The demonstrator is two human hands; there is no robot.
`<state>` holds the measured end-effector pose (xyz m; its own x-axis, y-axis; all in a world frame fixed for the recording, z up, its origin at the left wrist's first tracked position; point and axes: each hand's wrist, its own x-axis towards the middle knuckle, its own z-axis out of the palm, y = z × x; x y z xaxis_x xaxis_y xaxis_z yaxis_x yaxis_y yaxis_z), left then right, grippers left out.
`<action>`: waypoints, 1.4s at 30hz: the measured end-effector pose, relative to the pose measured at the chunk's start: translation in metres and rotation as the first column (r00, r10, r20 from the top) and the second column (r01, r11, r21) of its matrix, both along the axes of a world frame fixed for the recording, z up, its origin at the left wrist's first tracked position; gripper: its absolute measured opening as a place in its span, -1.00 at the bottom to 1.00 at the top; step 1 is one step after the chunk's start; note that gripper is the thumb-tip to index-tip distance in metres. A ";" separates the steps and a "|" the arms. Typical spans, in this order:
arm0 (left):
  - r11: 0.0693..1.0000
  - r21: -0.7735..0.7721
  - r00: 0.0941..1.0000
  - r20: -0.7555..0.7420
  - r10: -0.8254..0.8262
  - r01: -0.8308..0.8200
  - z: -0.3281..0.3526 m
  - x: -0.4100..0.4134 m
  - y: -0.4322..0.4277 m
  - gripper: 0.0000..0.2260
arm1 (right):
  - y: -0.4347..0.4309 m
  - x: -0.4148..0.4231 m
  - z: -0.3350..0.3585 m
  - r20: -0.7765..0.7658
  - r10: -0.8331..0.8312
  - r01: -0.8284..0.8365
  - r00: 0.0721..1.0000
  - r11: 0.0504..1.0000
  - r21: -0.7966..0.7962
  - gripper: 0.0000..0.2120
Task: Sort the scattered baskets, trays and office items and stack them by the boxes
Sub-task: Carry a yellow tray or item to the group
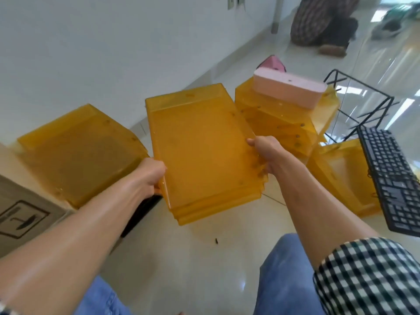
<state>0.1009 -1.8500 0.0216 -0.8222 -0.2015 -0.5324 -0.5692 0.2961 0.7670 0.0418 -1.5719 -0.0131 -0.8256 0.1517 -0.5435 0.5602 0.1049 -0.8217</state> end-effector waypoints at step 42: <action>0.016 -0.985 0.877 0.163 0.452 0.175 0.131 -0.086 -0.246 -0.82 | -0.366 -0.172 0.125 -0.104 0.574 -0.570 0.812 0.819 0.065 -0.83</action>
